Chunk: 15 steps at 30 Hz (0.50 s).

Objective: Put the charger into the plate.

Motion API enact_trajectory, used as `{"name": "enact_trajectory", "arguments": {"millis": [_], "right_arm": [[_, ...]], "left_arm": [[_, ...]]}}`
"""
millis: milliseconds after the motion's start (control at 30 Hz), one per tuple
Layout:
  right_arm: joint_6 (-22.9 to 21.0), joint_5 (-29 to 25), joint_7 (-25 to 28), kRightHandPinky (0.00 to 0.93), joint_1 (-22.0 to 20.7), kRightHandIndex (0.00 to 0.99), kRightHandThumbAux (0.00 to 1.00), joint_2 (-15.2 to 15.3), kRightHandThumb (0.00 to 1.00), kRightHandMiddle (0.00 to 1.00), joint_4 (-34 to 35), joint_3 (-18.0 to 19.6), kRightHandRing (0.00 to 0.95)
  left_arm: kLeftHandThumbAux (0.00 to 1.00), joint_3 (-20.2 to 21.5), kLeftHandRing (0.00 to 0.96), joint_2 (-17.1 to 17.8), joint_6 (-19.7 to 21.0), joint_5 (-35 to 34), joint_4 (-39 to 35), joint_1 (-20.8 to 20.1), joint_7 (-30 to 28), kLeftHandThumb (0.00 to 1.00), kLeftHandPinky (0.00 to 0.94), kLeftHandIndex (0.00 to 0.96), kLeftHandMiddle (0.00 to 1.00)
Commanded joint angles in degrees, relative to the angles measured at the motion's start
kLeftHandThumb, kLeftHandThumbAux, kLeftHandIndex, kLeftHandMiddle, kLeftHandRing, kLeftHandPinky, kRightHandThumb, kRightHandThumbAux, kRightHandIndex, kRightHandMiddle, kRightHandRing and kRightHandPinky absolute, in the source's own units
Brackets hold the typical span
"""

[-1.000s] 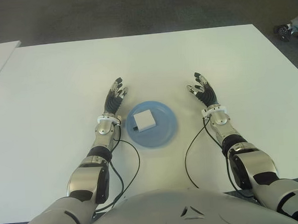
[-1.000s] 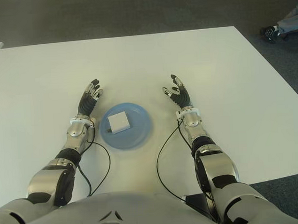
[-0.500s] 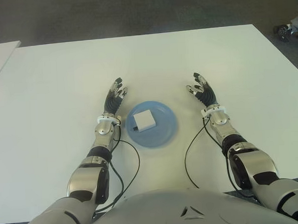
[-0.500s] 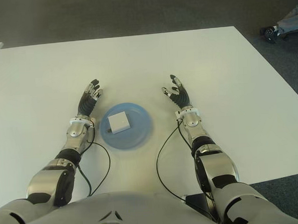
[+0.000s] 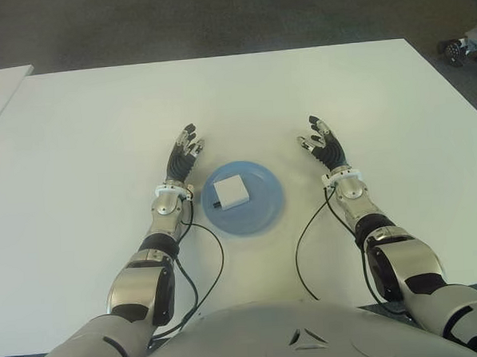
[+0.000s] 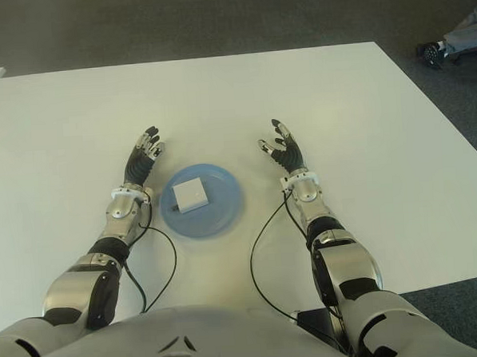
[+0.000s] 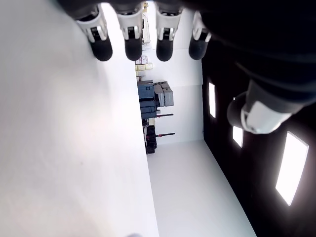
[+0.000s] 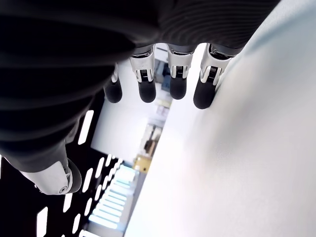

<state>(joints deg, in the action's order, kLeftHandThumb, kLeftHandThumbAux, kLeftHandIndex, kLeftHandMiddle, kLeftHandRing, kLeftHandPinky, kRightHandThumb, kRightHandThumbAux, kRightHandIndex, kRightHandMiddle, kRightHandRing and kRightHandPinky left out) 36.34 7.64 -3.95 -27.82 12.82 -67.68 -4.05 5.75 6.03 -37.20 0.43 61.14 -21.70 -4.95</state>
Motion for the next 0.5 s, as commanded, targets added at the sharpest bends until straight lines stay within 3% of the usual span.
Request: {"name": "enact_trajectory", "arguments": {"millis": [33,500], "right_arm": [[-6.9,2.3,3.3,0.080,5.2,0.000,0.611,-2.6,0.189,0.025,-5.6,-2.0,0.036],[-7.1,2.2,3.5,0.089,4.8,0.000,0.628,-2.8,0.211,0.029,-5.9,-1.9,0.041]], "left_arm": [[0.531,0.0,0.000,-0.2,2.4,-0.4,1.1,1.7,-0.8,0.050,0.000,0.000,0.000],[0.523,0.3,0.000,-0.3,3.3,-1.4,1.2,1.3,-1.2,0.058,0.000,0.000,0.000]]}}
